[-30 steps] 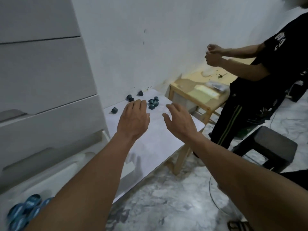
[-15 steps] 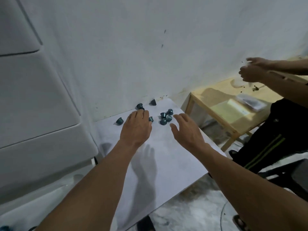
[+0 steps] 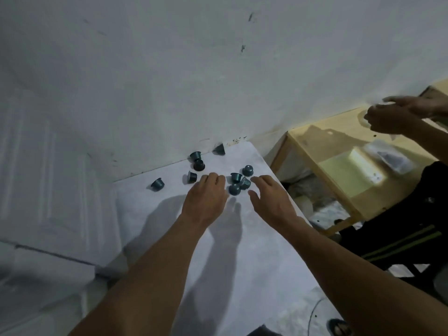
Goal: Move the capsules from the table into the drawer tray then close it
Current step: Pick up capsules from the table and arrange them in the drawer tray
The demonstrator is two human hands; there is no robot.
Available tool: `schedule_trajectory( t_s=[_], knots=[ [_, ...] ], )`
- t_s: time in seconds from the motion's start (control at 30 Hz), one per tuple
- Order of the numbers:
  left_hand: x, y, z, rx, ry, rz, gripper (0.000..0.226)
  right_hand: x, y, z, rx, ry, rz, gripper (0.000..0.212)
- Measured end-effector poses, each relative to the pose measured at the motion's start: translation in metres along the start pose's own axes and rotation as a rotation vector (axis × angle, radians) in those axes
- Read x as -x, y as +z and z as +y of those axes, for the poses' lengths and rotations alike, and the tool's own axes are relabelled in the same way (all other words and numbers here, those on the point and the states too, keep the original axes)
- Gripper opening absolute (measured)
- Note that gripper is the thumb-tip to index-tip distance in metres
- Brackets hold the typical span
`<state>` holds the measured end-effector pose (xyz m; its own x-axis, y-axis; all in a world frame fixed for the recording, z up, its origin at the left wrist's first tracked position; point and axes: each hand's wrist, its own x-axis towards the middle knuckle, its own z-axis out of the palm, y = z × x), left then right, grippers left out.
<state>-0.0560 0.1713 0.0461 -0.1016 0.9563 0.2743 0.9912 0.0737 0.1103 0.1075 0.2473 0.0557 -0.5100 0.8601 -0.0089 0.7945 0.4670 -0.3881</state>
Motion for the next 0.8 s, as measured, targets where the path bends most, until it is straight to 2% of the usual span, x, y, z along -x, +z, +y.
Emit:
schedule_trajectory(
  t_s=[0.1,0.23,0.43,0.53,0.8],
  knots=[
    [-0.016,0.018,0.009,0.042,-0.047,-0.054,0.024,-0.023,0.003,0.016,0.002,-0.024,-0.061,0.035],
    [-0.031,0.049,0.028,0.079,-0.153,-0.203,0.030,-0.050,0.012,0.042,-0.015,-0.121,-0.172,0.037],
    [-0.044,0.086,0.043,0.211,-0.348,-0.250,0.035,-0.083,0.034,0.064,-0.046,-0.250,-0.322,0.035],
    [-0.047,0.095,0.047,0.241,-0.419,-0.272,0.034,-0.093,0.039,0.073,-0.109,-0.236,-0.369,0.029],
    [-0.059,0.098,0.057,0.287,-0.522,-0.237,0.028,-0.097,0.043,0.080,-0.215,-0.253,-0.391,0.008]
  ],
)
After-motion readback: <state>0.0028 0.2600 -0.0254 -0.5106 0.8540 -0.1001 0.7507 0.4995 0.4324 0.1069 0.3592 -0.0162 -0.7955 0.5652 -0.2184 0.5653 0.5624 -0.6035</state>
